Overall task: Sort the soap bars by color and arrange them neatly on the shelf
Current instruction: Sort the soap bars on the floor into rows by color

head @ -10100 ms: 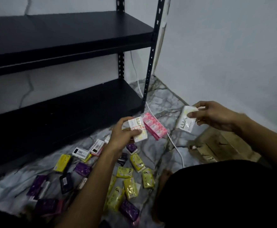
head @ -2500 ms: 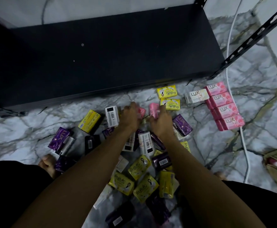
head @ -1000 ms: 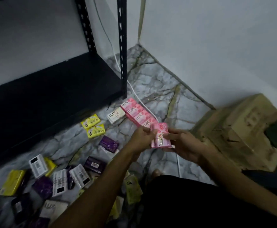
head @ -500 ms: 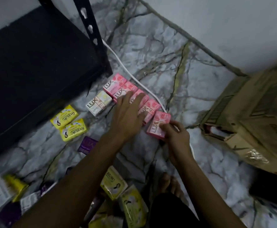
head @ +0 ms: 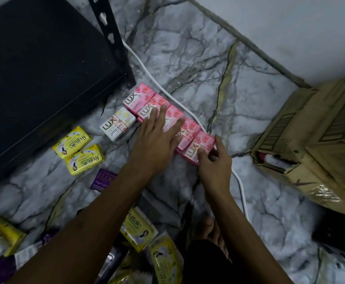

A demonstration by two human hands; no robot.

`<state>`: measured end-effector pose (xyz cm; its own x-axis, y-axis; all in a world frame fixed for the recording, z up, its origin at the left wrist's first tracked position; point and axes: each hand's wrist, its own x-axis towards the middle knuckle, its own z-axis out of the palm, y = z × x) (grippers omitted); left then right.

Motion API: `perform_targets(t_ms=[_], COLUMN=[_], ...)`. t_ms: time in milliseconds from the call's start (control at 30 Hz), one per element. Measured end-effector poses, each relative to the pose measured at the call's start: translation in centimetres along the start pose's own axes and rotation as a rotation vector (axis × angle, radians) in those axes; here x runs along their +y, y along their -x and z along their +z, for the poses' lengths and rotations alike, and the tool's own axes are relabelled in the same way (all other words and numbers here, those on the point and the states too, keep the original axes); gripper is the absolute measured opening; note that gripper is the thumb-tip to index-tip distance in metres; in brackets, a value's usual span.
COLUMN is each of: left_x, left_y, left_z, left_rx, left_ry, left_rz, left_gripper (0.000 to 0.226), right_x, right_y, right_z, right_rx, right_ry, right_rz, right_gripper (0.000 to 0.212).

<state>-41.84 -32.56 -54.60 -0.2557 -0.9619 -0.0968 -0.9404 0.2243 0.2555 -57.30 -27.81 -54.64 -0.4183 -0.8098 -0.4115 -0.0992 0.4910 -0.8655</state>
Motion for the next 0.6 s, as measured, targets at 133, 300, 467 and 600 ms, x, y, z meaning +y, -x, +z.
perform_targets(t_ms=[133,300,467,600], left_x=[-0.2,0.0,-0.2,-2.1], left_y=[0.1,0.2,3.2,10.7], left_z=[0.6,0.5,-2.2,-5.9], left_rx=[0.000,-0.017,0.029,0.065], left_ry=[-0.029,-0.017,0.104,0.174], left_rz=[0.004,-0.015,-0.017,-0.144], left_gripper=[0.053,0.052,0.054,0.058], right_x=[-0.2,-0.5,-2.6,-5.6], right_y=[0.1,0.1,0.7,3.2], right_z=[0.2,0.0,-1.3,-3.3], right_rx=[0.047,0.039,0.030,-0.006], right_ry=[0.004,0.030,0.116,0.335], right_rz=[-0.008,0.008,-0.026,-0.152], right_gripper=[0.045,0.042,0.039,0.056])
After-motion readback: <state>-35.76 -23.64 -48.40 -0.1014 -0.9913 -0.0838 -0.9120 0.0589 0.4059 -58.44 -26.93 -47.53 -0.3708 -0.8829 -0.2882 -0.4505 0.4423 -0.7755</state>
